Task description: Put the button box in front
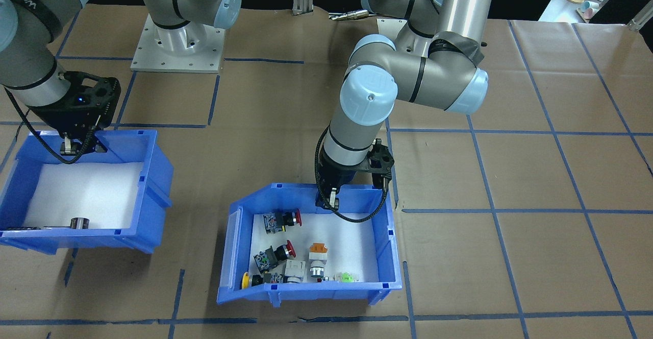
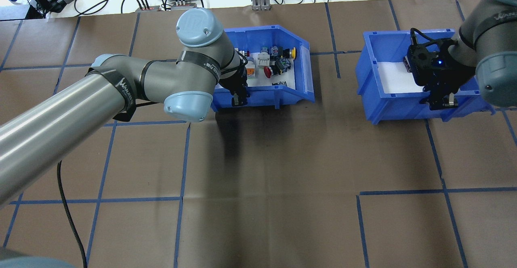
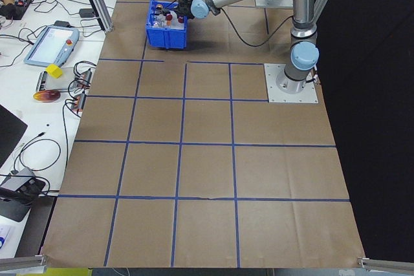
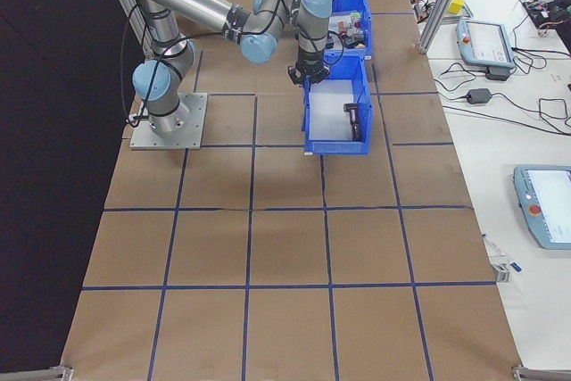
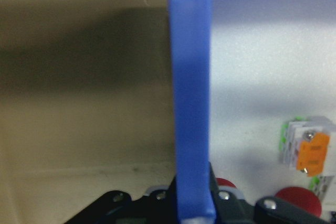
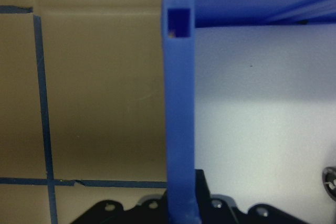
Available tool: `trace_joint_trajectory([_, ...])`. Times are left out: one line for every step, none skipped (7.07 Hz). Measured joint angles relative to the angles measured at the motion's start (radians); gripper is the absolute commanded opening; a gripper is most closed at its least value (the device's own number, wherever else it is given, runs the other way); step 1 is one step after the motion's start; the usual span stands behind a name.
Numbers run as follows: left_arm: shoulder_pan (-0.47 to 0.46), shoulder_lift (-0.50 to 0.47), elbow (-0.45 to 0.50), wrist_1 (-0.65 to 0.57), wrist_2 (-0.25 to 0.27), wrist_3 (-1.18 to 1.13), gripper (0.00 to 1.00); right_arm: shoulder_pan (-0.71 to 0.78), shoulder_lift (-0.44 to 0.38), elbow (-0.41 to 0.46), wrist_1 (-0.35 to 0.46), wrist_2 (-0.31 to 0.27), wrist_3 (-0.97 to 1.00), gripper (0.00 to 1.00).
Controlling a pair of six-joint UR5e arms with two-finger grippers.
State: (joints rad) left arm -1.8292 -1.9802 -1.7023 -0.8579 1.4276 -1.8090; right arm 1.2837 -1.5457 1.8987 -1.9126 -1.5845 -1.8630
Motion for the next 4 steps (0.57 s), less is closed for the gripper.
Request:
trace_joint_trajectory([-0.004, -0.036, 0.038, 0.000, -0.021, -0.004, 0.01, 0.000, -0.007, 0.010, -0.002, -0.001, 0.001, 0.08])
trace_joint_trajectory([-0.007, -0.053, 0.058, 0.000, -0.047, -0.005, 0.02, 0.000, -0.010, 0.014, -0.002, -0.001, 0.001, 0.08])
trace_joint_trajectory([-0.008, -0.062, 0.071, -0.002, -0.060, 0.000, 0.05, 0.000, -0.011, 0.015, -0.002, -0.001, 0.001, 0.08])
trace_joint_trajectory([-0.012, -0.072, 0.086, -0.004, -0.065, 0.005, 0.10, 0.001, -0.011, 0.015, -0.002, 0.000, 0.001, 0.08])
